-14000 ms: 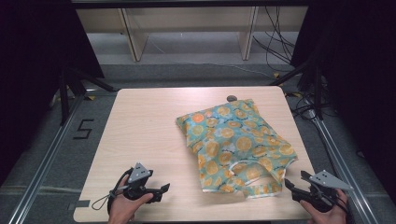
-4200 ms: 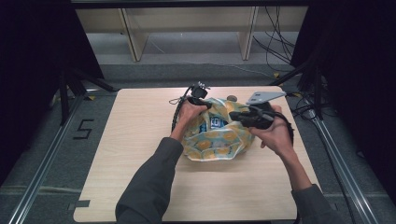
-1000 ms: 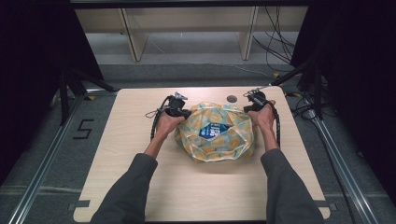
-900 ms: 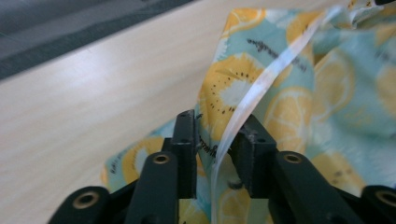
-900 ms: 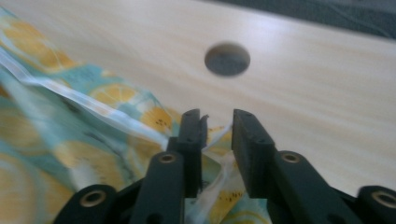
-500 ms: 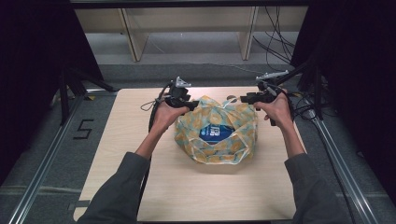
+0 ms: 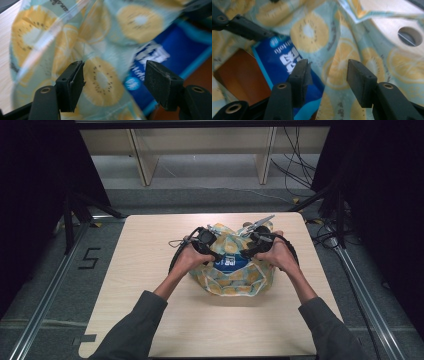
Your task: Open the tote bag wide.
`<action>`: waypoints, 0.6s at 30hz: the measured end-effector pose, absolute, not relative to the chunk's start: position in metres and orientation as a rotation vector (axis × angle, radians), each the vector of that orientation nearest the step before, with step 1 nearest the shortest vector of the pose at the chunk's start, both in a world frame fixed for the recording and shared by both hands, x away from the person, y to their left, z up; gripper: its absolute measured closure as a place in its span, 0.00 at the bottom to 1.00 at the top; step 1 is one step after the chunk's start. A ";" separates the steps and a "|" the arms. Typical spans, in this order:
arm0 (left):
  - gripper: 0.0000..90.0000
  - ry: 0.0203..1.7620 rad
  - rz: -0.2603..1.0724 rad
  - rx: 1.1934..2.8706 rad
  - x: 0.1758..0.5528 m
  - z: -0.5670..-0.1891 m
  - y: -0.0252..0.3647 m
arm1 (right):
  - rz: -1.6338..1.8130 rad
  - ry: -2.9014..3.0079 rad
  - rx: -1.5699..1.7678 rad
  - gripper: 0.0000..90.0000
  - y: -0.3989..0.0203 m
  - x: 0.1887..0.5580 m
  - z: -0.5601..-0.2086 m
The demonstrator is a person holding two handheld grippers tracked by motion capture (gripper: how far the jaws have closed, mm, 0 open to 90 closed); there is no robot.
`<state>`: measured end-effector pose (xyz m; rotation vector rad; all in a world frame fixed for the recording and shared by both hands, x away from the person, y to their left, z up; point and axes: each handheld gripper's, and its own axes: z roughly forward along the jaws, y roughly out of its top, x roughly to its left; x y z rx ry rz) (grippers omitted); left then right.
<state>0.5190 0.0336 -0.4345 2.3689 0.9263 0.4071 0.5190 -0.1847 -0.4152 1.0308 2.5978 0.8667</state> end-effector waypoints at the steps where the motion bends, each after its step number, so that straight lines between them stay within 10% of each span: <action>1: 0.39 0.907 0.433 2.393 0.520 -0.438 0.032 | 0.839 2.613 1.050 0.65 -0.183 0.519 -0.418; 4: 0.68 0.810 0.509 2.441 0.525 -0.442 0.030 | 0.754 2.580 0.943 0.98 -0.182 0.526 -0.424; 7: 0.96 0.799 0.569 2.393 0.532 -0.438 0.030 | 0.752 2.490 0.992 1.00 -0.187 0.539 -0.418; 18: 0.98 0.982 0.426 2.074 0.558 -0.421 0.068 | 0.738 2.389 1.123 1.00 -0.213 0.562 -0.422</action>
